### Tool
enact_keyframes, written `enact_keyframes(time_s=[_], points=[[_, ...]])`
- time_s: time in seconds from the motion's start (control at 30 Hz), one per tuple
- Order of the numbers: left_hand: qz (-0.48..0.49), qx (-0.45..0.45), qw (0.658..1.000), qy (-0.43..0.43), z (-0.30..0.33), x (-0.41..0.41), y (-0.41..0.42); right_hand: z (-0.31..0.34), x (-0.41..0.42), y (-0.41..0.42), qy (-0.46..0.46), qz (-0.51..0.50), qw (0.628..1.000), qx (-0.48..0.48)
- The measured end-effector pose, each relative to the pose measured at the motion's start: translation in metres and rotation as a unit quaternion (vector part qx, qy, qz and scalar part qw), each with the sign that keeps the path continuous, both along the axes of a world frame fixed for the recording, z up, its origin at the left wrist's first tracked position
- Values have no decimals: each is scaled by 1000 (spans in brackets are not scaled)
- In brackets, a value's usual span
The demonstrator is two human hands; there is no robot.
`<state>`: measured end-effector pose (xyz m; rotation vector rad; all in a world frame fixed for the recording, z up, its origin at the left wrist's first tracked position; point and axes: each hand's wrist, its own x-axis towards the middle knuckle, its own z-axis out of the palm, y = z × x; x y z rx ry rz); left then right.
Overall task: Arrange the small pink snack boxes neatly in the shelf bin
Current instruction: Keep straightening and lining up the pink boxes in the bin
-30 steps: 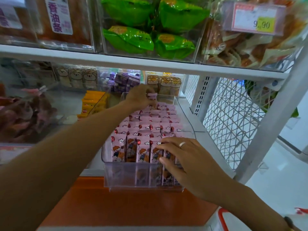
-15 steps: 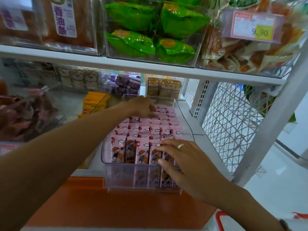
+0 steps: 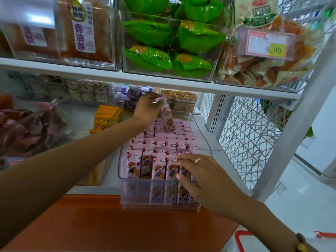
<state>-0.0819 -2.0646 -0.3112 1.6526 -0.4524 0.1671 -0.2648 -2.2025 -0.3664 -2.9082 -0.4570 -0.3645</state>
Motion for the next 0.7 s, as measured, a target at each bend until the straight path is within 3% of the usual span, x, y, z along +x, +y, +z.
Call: enact_keyframes(time_s=[0.17, 0.27, 0.33, 0.4, 0.47, 0.57, 0.7], points=[[81, -78, 993, -38, -1, -47, 33, 2, 1, 5, -31, -13, 999, 22], [60, -109, 991, -58, -3, -82, 53, 11, 1, 18, -72, -20, 984, 159], [35, -107, 992, -52, -7, -103, 61, 18, 2, 30, -63, -9, 958, 280], [9, -96, 995, -39, -14, -120, 65, 23, 3, 44, 7, 9, 927, 374], [-14, -85, 996, -24, -20, -128, 66, 23, 7, 54, 65, 25, 907, 415], [-27, -101, 995, 4, -26, -131, 67, 21, 15, 62, 80, 19, 887, 454], [-19, -61, 998, -7, -32, -130, 68, 23, 25, 61, 139, -43, 776, 614]])
